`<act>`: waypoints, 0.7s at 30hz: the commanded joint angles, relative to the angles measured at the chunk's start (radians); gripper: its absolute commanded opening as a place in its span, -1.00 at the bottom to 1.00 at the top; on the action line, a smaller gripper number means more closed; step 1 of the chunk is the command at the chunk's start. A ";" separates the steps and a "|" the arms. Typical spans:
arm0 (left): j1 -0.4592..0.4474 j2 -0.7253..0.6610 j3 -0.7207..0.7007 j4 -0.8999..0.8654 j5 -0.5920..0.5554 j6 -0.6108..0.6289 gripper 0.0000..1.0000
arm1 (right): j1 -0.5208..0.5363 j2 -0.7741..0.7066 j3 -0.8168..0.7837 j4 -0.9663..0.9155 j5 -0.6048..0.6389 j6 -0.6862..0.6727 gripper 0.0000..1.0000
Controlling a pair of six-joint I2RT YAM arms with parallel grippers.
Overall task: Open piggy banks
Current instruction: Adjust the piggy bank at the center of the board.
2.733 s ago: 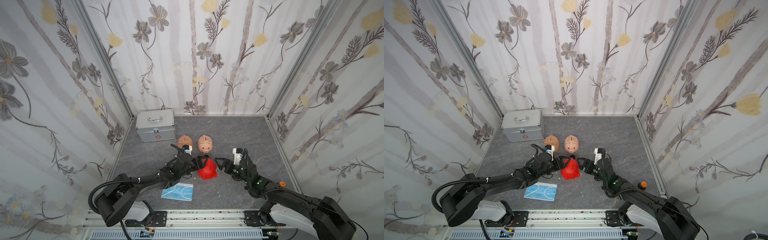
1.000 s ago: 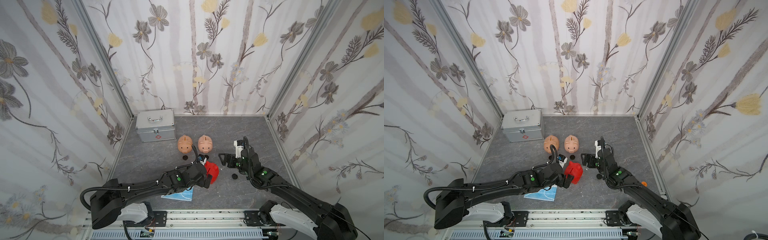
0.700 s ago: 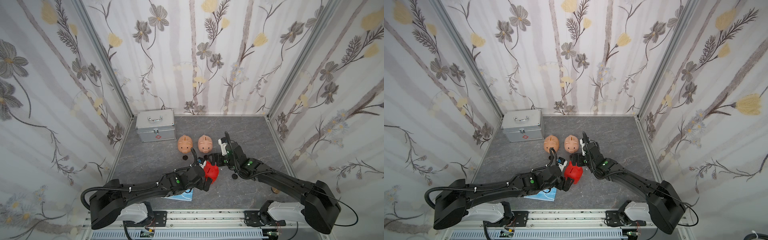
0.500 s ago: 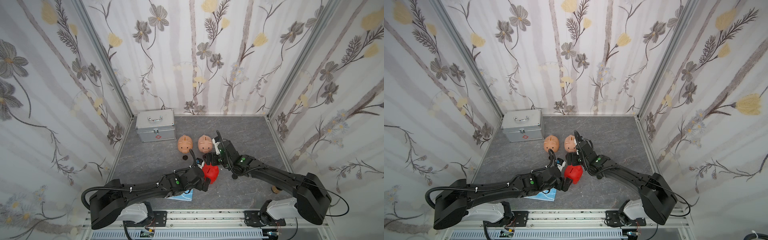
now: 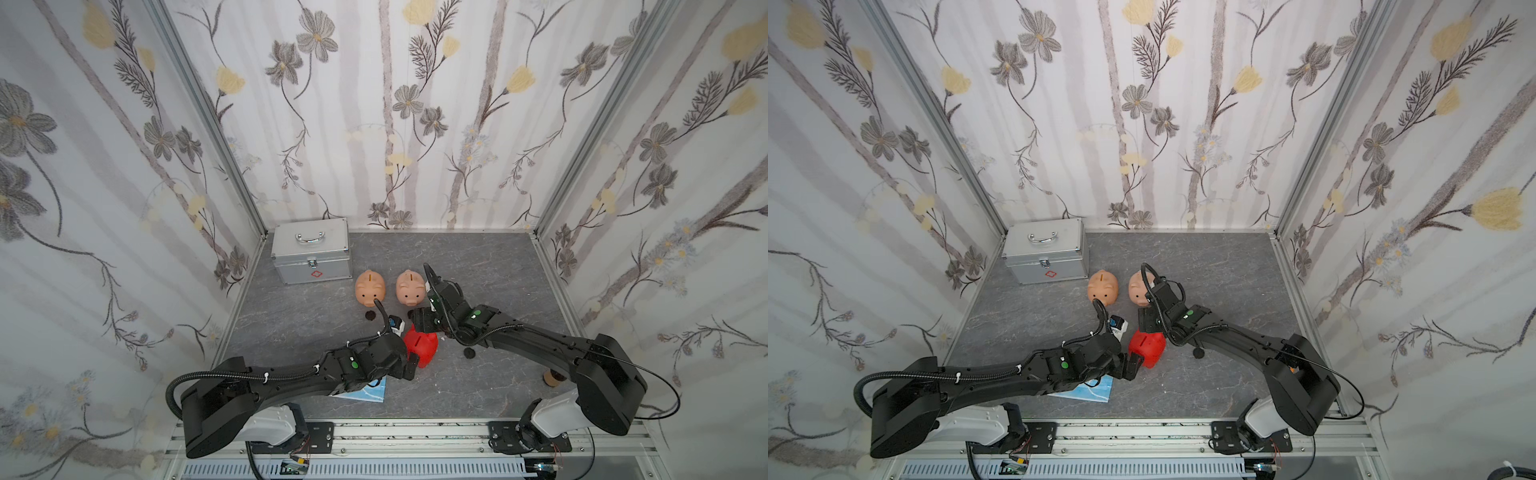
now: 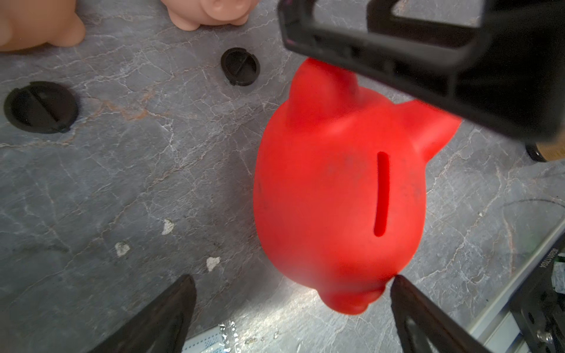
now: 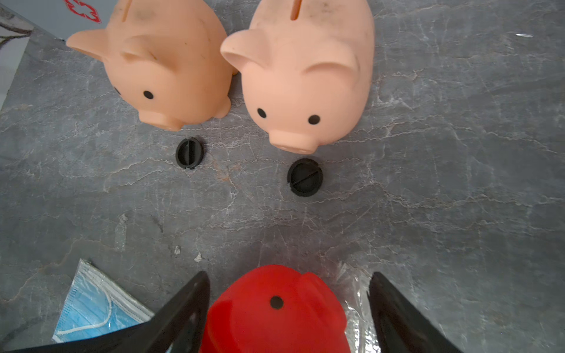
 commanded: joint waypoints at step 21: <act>0.112 0.175 0.131 0.047 -0.018 -0.086 1.00 | -0.044 -0.356 -0.313 0.032 -0.124 0.061 0.22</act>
